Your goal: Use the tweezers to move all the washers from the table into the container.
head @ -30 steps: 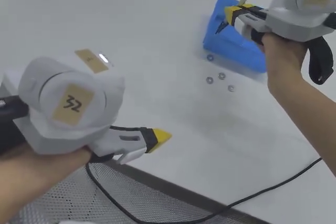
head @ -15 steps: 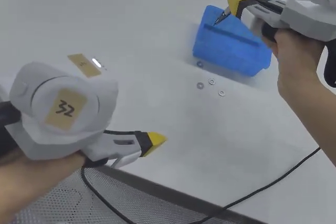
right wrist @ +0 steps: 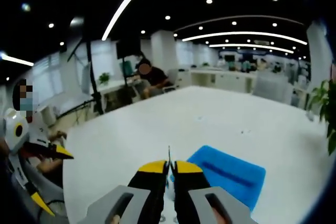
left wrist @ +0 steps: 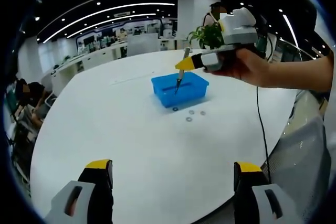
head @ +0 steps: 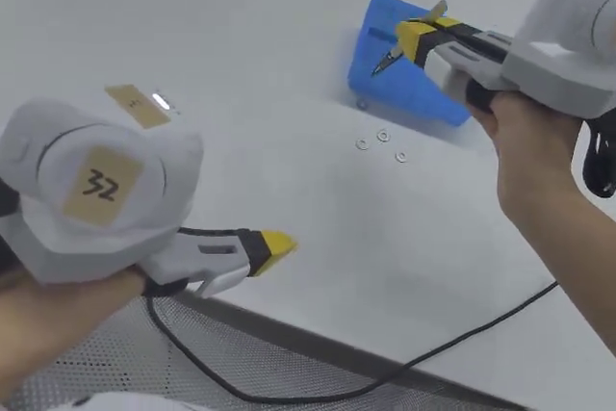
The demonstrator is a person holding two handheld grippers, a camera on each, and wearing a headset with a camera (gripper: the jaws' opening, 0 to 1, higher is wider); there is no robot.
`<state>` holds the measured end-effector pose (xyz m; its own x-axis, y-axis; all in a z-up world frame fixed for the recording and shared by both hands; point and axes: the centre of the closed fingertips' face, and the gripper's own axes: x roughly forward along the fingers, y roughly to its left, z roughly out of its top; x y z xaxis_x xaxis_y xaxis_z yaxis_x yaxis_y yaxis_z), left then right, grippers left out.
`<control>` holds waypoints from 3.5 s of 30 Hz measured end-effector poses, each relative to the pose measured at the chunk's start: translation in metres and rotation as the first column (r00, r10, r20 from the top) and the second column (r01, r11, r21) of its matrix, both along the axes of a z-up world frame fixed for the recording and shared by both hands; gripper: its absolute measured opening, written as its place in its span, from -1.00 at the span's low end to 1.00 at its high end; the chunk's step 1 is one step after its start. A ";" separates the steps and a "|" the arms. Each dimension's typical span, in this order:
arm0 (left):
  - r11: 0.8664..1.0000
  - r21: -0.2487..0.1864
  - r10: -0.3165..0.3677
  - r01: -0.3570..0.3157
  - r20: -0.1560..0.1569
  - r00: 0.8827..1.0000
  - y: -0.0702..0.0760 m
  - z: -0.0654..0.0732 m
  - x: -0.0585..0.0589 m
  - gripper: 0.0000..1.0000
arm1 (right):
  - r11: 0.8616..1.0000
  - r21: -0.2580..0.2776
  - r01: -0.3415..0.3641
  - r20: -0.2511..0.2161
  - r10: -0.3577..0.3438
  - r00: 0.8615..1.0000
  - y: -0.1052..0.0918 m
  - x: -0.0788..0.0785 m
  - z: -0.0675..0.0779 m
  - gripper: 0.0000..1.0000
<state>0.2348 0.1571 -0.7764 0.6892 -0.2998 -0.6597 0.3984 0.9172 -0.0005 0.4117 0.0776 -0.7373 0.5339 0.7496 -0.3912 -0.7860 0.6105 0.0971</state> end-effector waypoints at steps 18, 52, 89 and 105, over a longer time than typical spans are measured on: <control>1.000 -0.011 0.008 -0.008 -0.031 1.000 0.002 -0.013 -0.002 0.94 | 0.997 -0.071 -0.034 -0.022 0.032 0.999 0.006 0.000 -0.040 -0.97; 1.000 -0.001 0.005 -0.005 -0.035 0.999 0.002 -0.012 0.000 0.92 | 0.993 -0.107 -0.056 -0.013 0.055 0.998 0.008 0.004 -0.050 -0.97; 1.000 0.017 -0.005 0.006 -0.008 1.000 0.003 -0.005 0.004 0.91 | 0.983 -0.174 -0.056 0.017 0.060 0.998 0.008 -0.004 -0.053 -1.00; 0.999 0.039 -0.011 0.010 0.027 1.000 0.005 0.006 0.010 0.91 | 0.991 -0.132 -0.034 -0.015 0.033 0.999 0.000 0.001 -0.026 -1.00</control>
